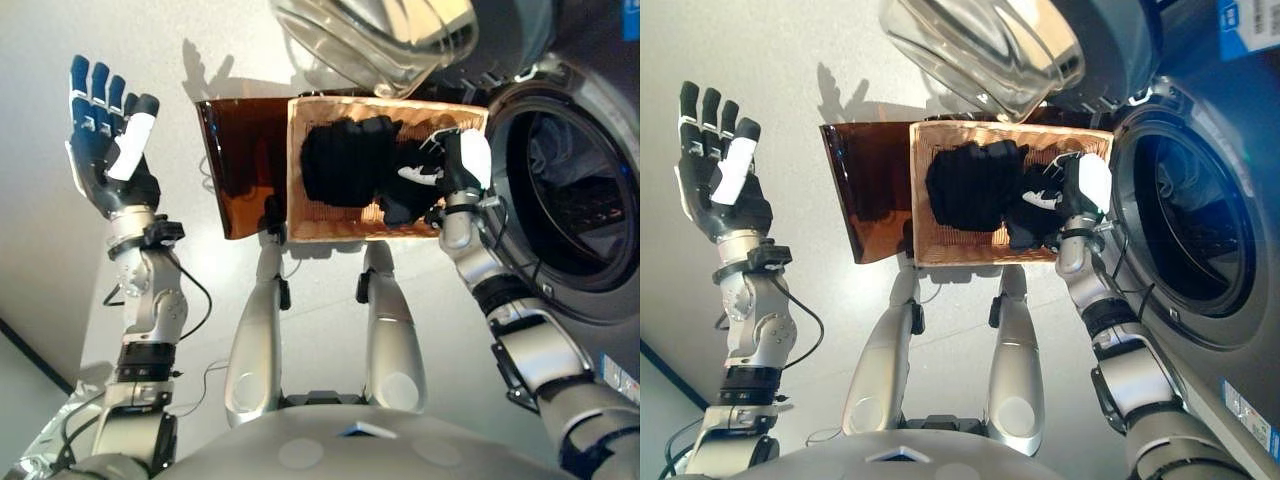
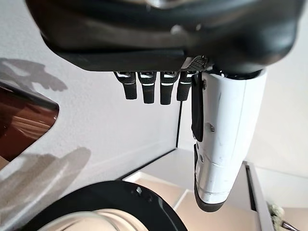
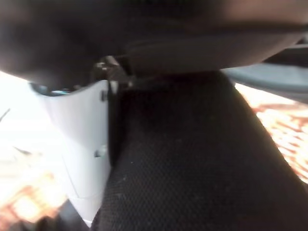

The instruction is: Pick up the clothes and place them into the washing machine

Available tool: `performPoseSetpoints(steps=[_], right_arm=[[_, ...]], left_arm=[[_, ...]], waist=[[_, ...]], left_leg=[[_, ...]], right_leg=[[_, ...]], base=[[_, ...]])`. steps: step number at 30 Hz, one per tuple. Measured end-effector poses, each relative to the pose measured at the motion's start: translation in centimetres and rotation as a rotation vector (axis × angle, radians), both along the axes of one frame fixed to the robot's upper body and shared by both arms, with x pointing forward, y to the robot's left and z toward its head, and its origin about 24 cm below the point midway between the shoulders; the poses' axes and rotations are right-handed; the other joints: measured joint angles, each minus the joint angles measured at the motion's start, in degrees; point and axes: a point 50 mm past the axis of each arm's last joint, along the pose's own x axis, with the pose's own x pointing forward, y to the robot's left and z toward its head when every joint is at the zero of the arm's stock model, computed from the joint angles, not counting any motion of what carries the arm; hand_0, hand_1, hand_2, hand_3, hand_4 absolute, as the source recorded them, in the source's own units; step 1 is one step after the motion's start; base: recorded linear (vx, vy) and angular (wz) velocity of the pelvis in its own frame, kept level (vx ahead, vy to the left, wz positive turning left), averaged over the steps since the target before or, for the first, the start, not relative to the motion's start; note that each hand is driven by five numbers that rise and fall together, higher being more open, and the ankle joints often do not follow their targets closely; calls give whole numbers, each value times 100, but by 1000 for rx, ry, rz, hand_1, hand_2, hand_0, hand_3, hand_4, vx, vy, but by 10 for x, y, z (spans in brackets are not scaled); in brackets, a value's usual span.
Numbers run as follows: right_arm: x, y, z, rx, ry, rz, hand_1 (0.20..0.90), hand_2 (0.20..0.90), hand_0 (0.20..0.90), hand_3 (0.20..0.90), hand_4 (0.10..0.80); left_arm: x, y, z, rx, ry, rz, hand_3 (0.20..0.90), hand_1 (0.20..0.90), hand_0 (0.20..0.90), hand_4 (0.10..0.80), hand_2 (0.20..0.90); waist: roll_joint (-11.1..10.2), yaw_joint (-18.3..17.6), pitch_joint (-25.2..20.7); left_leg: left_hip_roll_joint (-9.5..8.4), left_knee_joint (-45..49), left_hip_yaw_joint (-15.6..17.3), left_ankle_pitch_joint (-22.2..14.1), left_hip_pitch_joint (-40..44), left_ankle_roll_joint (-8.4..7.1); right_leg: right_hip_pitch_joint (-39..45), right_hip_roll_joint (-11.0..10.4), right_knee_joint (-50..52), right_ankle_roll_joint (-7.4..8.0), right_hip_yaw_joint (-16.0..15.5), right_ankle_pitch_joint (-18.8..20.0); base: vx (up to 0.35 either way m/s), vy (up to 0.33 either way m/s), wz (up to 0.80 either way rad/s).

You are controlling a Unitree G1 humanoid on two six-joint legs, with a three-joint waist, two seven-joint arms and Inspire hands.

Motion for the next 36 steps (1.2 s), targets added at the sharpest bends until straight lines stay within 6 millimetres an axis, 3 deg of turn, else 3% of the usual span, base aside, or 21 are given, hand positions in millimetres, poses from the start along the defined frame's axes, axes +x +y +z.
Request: performPoseSetpoints(steps=[7, 16, 21, 26, 33, 36], right_arm=[[-25, -4, -4, 116, -23, 58, 200, 200, 200, 200, 300], [-56, -11, -16, 362, 25, 127, 200, 200, 200, 200, 300], [-70, -12, -9, 458, -6, 182, 200, 200, 200, 200, 300], [-79, -17, -14, 736, -28, 200, 200, 200, 200, 200, 300], [-90, -13, -66, 1134, 23, 14, 200, 200, 200, 200, 300], [-89, -8, -81, 1220, 40, -45, 200, 200, 200, 200, 300]], left_arm=[[-9, 4, -18, 2, 72, 9, 900, 900, 900, 800, 900], [-11, 9, -37, 0, 156, 4, 900, 900, 900, 800, 900], [-18, 11, -51, -4, 218, 4, 900, 900, 900, 800, 900], [-24, 12, -59, -24, 243, -4, 900, 900, 900, 800, 900], [-28, 12, -64, -88, 248, -7, 900, 900, 900, 800, 900], [-28, 13, -64, -100, 245, -5, 900, 900, 900, 800, 900]], waist=[[-57, -259, -8], [-112, -302, -19], [-153, -393, -54], [-197, -401, -89], [-210, -384, -101], [-204, -382, -98]], left_leg=[[3, -3, 23, -1, 458, 3], [11, -5, 157, -75, 1049, 10], [11, -7, 202, -137, 1428, 10], [16, -8, 311, -187, 1628, -11], [10, -7, 357, -175, 1404, 12], [9, -6, 370, -173, 1353, 13]], right_leg=[[452, 16, -32, 1, 5, -1], [974, 28, -60, 8, 136, -6], [1365, 26, -164, 21, 180, -18], [1539, 39, -229, 47, 284, -20], [1270, 34, -245, 7, 326, 63], [1210, 13, -247, 3, 338, 66]], base=[[11, -6, -1], [51, 2, -7], [44, 19, -8], [-57, 8, -11], [-69, 5, -5], [-58, 2, -3]])
